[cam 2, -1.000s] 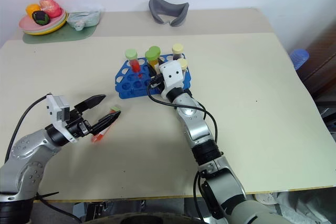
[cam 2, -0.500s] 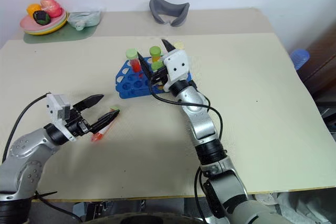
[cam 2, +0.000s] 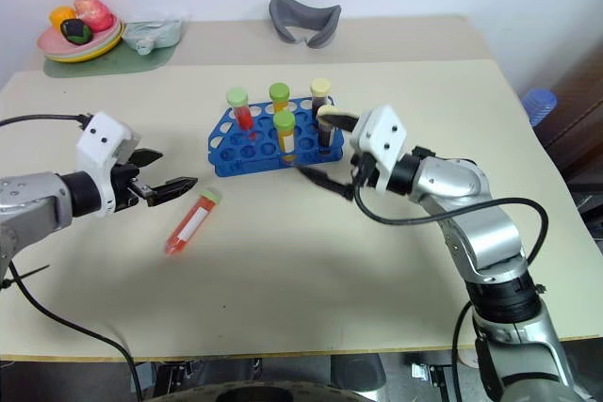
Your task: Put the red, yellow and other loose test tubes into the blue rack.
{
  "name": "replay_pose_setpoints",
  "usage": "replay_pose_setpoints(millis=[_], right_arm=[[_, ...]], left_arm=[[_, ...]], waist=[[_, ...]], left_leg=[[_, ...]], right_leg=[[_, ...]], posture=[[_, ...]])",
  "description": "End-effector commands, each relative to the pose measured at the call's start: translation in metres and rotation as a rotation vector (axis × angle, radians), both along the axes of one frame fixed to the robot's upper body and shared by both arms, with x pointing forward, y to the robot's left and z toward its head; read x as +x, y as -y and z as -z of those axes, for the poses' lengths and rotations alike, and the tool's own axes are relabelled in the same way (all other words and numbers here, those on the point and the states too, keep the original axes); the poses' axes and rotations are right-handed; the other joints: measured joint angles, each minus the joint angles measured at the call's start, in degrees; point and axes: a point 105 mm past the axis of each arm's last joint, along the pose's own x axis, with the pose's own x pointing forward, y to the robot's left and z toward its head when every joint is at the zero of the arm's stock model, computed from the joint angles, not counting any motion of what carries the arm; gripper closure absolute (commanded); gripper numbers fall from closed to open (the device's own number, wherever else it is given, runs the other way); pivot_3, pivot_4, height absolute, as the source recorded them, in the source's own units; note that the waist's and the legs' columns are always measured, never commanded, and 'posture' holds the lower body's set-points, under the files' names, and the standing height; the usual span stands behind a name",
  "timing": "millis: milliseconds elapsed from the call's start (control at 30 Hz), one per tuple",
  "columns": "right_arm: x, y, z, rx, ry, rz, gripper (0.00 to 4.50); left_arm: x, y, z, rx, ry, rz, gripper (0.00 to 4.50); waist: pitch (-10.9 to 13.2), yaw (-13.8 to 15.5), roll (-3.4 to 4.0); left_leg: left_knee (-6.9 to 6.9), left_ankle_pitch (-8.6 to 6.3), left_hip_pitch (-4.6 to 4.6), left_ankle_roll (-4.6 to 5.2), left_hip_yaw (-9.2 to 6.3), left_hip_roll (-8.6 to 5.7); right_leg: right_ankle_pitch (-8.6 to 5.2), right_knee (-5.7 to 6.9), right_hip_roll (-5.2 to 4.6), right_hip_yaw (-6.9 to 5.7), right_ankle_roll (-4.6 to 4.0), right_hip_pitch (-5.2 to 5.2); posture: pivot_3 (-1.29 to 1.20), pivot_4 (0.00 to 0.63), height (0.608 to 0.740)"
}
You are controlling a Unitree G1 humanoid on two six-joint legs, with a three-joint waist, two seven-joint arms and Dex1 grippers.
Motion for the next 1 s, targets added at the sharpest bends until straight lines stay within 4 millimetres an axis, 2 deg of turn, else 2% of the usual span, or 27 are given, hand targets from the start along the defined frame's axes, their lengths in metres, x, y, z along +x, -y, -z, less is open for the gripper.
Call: replay_pose_setpoints(millis=[33,200,333,533,667,800,1000], right_arm=[[-0.021,-0.01,0.001,-0.049,0.026,-0.111,0.19],[-0.025,-0.015,0.004,-0.054,0.017,-0.134,0.19],[-0.028,-0.021,0.005,-0.045,0.02,-0.146,0.19],[-0.032,-0.027,0.006,-0.038,0.022,-0.158,0.19],[-0.034,-0.03,0.007,-0.03,0.02,-0.165,0.19],[-0.036,-0.032,0.007,-0.023,0.017,-0.166,0.19],[-0.038,-0.035,0.007,-0.016,0.014,-0.173,0.19]], left_arm=[[-0.01,0.0,0.015,0.174,-0.203,-0.019,0.0],[-0.009,-0.001,0.027,0.2,-0.327,-0.032,0.0],[-0.008,-0.006,0.038,0.218,-0.37,-0.075,0.0],[-0.008,-0.004,0.043,0.223,-0.41,-0.087,0.0],[-0.004,-0.009,0.05,0.299,-0.437,-0.137,0.0],[-0.001,-0.001,0.054,0.27,-0.468,-0.15,0.0],[0.001,-0.001,0.059,0.244,-0.507,-0.194,0.0]], waist=[[0.02,-0.21,-0.03],[0.02,-0.17,-0.03],[0.03,0.05,-0.05],[0.03,0.08,-0.05],[0.03,0.05,-0.05],[0.03,0.04,-0.06],[0.01,0.12,-0.05]], left_leg=[[0.02,0.0,0.0,0.0,-0.01,-0.01],[0.02,-0.01,0.05,0.01,-0.03,0.01],[0.05,-0.01,0.0,0.01,-0.04,-0.01],[0.08,0.0,0.0,0.0,-0.06,-0.01],[0.09,0.0,0.0,0.0,-0.07,-0.01],[0.1,0.0,0.0,0.0,-0.08,-0.01],[0.13,0.01,0.01,-0.02,-0.09,-0.03]], right_leg=[[0.0,-0.01,0.0,0.0,0.01,0.03],[0.0,0.02,0.05,0.02,0.01,0.02],[0.0,-0.02,0.0,0.0,0.01,0.03],[0.0,-0.02,-0.01,-0.01,0.01,0.03],[0.0,-0.01,-0.01,-0.02,0.01,0.04],[0.0,0.01,-0.01,-0.02,0.01,0.04],[0.0,0.03,-0.04,-0.02,0.01,0.06]], posture=[[0.0,0.15,0.74],[0.0,0.15,0.74],[0.0,0.15,0.74],[0.0,0.15,0.74],[0.0,0.15,0.74],[0.0,0.15,0.74],[0.0,0.15,0.74]])
